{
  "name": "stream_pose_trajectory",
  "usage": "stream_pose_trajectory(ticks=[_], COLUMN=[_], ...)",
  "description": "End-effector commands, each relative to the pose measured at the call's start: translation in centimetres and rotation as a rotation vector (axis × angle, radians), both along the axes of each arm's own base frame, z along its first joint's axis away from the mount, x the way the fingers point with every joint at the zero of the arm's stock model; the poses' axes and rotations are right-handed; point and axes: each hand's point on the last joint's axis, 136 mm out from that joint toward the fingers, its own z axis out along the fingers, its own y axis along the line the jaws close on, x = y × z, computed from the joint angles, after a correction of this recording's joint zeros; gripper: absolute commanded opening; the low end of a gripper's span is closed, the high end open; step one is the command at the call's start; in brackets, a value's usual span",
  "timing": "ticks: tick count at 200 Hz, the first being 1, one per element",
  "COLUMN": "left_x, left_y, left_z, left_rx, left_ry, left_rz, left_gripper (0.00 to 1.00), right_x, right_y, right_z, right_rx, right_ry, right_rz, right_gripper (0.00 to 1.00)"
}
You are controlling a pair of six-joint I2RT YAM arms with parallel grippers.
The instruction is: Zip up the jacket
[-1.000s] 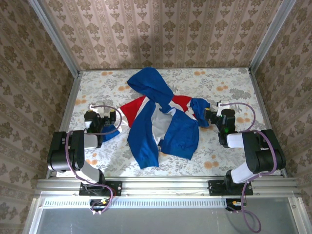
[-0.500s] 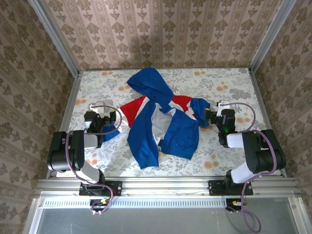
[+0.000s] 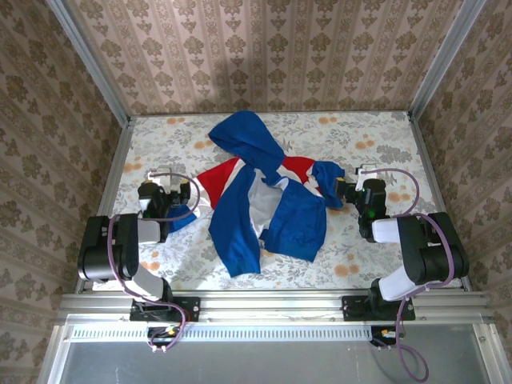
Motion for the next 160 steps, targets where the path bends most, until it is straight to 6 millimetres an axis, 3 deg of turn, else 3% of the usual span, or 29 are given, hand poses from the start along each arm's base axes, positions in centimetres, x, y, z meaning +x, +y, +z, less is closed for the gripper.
stream_pose_trajectory(ticks=[1, 50, 80, 87, 124, 144, 160], left_x=[0.5, -0.9, -1.6, -1.9, -3.1, -4.0, -4.8], left_y=[0.0, 1.2, 1.8, 1.8, -0.7, -2.0, -4.1], left_z=[0.8, 2.3, 4.8, 5.6, 10.2, 11.8, 12.4], left_rx=[0.006, -0.020, 0.005, 0.019, 0.044, 0.002, -0.057], left_ry=[-0.028, -0.103, -0.124, -0.124, -0.120, -0.088, -0.036], left_rz=[-0.004, 0.057, 0.113, 0.128, 0.092, 0.083, 0.014], left_gripper=[1.00, 0.99, 0.99, 0.99, 0.95, 0.92, 0.89], right_x=[0.7, 0.1, -1.0, -1.1, -2.2, -3.1, -3.5], right_y=[0.2, 0.9, 1.7, 1.9, 2.6, 2.8, 3.7], right_z=[1.1, 2.1, 3.1, 4.3, 5.5, 5.7, 5.8], right_rx=[-0.007, -0.009, -0.009, -0.011, 0.092, 0.122, 0.166], right_ry=[-0.040, -0.069, -0.086, -0.106, 0.078, 0.172, 0.230], right_rz=[0.017, 0.067, 0.111, 0.113, 0.096, 0.067, 0.078], right_gripper=[1.00, 1.00, 1.00, 1.00, 1.00, 0.98, 0.95])
